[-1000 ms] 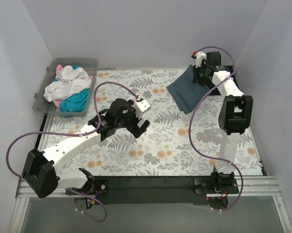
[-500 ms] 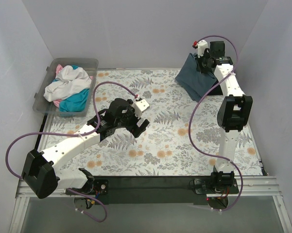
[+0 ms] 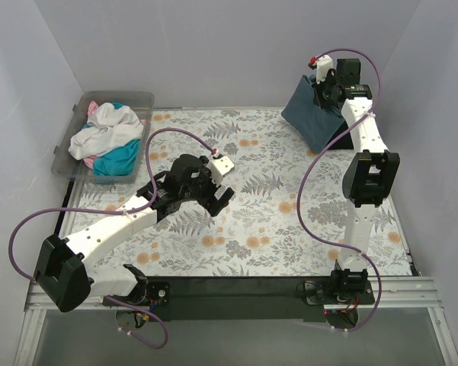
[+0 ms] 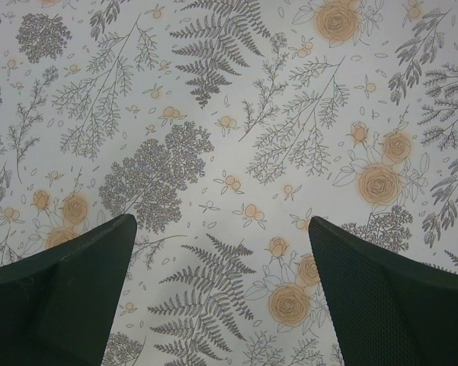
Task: Fold and stack the t-shirts
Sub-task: Neatly place the folded tshirt to the corner
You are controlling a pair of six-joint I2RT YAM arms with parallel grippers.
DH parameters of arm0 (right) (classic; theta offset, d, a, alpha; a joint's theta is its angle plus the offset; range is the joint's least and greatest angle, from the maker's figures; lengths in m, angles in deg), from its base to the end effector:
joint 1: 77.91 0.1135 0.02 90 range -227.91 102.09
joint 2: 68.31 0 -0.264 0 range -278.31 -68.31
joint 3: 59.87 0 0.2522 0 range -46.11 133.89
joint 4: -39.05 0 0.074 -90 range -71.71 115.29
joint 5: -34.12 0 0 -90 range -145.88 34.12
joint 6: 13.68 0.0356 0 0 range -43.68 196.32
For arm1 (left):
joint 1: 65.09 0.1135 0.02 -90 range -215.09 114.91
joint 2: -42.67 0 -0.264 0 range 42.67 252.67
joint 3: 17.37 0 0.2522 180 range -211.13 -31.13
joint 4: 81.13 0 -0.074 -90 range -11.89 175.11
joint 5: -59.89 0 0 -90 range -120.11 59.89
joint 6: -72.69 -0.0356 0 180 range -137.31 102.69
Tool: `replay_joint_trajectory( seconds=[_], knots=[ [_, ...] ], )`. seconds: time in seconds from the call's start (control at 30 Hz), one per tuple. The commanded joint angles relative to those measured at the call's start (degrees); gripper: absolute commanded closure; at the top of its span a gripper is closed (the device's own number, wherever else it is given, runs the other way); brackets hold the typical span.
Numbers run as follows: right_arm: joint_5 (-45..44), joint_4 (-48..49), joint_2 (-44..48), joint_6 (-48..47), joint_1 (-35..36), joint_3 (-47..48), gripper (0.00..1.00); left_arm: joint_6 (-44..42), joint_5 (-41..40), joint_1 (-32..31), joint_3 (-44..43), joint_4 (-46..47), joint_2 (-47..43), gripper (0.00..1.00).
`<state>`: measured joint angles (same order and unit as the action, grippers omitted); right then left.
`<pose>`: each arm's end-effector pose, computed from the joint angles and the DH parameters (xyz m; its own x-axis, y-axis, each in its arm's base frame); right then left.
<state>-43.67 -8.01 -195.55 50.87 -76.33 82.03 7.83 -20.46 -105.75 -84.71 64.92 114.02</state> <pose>0.5152 0.0217 0.3292 -0.3954 -0.4311 -0.8111 -0.4157 0.8714 -0.2605 0.2033 -0.1825 0.2789 -0.7379 0.0817 -0.6699 0.4740 0.7693 -0.4283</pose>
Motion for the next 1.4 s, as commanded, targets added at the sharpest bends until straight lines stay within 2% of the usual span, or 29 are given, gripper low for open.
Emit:
replay_joint_trajectory(
  seconds=[0.0, 0.77, 1.37],
  knots=[
    [1.5, 2.5, 3.4, 1.4, -0.8, 2.9, 0.99, -0.1, 0.5, 0.2, 0.4, -1.1, -1.0, 0.03],
    [4.7, 2.5, 6.1, 6.0, -4.2, 4.2, 0.99, -0.5, 1.4, 0.2, 1.7, -0.7, 0.1, 0.02],
    [3.4, 5.6, 0.9, 5.9, -8.3, 3.2, 0.99, 0.0, 1.1, 0.2, 1.1, -1.2, 1.1, 0.02]
  ],
)
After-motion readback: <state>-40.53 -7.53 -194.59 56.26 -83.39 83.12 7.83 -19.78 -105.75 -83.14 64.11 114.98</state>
